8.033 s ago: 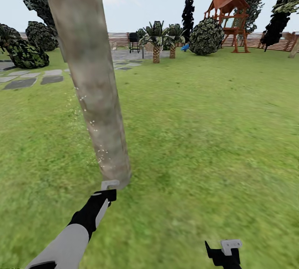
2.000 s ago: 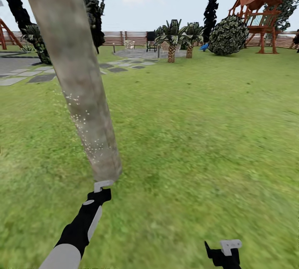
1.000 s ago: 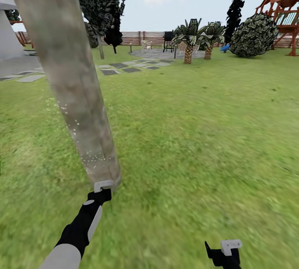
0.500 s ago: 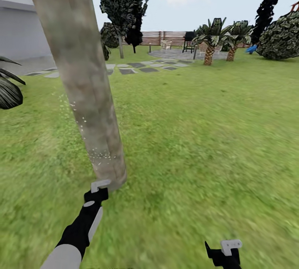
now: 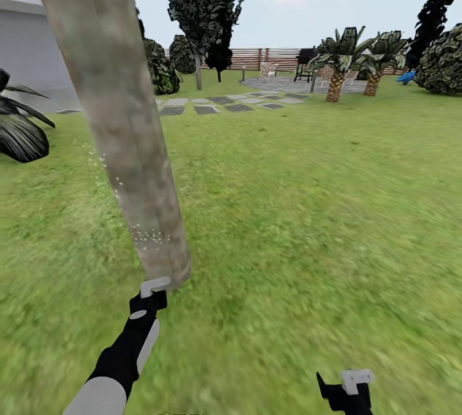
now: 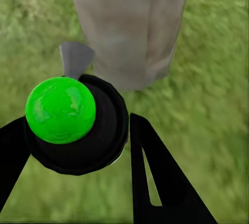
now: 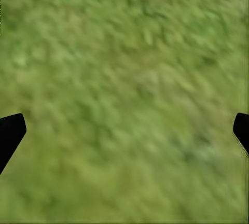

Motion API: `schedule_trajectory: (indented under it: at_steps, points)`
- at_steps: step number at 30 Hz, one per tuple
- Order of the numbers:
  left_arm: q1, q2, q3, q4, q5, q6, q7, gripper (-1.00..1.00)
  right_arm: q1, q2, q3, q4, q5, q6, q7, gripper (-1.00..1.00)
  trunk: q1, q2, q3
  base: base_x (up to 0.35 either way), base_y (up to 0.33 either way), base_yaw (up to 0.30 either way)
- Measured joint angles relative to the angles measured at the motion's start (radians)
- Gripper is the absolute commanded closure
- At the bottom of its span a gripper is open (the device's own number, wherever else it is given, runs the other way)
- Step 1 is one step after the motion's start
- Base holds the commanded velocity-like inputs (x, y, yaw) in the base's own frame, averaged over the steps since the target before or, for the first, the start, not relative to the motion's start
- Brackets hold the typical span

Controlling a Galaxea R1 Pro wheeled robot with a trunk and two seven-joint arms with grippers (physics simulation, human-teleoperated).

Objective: In the garden, pick up the pesticide atomizer on the floor and spray pesticide onto both trees until each tree trunk is fully covered.

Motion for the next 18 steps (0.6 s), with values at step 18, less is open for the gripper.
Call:
schedule_trajectory:
  at_steps: [18]
  points:
    - [0.000,0.000,0.001,0.000,0.000,-0.001,-0.002,1.00,0.000,0.000,0.000,0.000,0.000,0.000,0.000,-1.00,0.000,0.000,0.000,0.000,-0.162,0.274]
